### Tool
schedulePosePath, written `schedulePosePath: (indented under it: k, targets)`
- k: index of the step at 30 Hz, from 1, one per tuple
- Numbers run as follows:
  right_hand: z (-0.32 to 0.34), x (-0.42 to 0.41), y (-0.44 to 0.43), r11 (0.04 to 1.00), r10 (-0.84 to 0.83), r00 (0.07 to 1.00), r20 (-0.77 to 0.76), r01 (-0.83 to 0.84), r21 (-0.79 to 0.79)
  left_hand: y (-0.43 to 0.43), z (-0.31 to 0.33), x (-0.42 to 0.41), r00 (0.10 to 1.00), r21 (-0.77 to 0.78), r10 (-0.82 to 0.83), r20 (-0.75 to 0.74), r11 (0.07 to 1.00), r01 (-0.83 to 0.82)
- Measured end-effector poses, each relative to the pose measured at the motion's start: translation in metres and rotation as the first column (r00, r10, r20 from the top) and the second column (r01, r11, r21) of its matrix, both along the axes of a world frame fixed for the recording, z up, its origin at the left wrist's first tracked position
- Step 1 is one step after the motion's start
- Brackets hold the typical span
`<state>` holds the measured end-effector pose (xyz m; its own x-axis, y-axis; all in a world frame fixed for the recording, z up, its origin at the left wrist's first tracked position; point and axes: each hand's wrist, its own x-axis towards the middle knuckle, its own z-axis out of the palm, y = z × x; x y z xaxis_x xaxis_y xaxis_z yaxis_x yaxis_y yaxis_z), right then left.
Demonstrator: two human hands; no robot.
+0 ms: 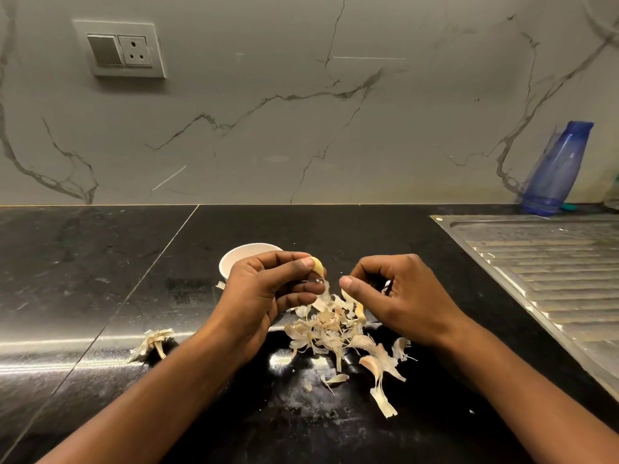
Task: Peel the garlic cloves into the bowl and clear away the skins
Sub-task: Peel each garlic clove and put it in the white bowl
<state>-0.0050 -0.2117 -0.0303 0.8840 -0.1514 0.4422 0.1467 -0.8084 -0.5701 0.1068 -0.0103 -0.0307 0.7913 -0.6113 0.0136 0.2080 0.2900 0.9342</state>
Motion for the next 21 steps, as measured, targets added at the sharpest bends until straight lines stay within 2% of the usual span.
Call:
schedulePosePath:
  k: [3, 7, 14, 17, 19, 21]
  targets:
    - [-0.0010, 0.0003, 0.0028, 1.000, 0.009, 1.000, 0.024, -0.009, -0.013, -0.0008, -0.0005, -0.0032, 0.999, 0.019, 0.001, 0.044, 1.000, -0.002]
    - [-0.0032, 0.0027, 0.0049, 0.994, 0.104, 0.994, 0.019, -0.105, 0.033, -0.0017, -0.0006, -0.0096, 0.992, 0.043, -0.017, 0.122, 0.999, 0.012]
    - [-0.0018, 0.0045, 0.0025, 0.988, 0.090, 0.995, 0.032, -0.094, 0.123, -0.0025, -0.0014, -0.0088, 0.984, 0.091, 0.029, 0.177, 0.995, -0.045]
    - [-0.0010, 0.0034, 0.0021, 0.987, 0.076, 0.997, 0.030, -0.079, 0.138, -0.0006, -0.0040, -0.0063, 0.934, 0.139, 0.031, 0.355, 0.987, -0.085]
    - [-0.0011, 0.0032, 0.0014, 0.988, 0.076, 0.997, 0.025, -0.078, 0.133, -0.0001, -0.0060, -0.0056, 0.855, 0.188, -0.011, 0.518, 0.977, -0.101]
    - [-0.0026, 0.0038, 0.0000, 0.988, 0.084, 0.996, 0.028, -0.087, 0.124, -0.0001, -0.0076, -0.0071, 0.794, 0.236, -0.069, 0.604, 0.967, -0.095]
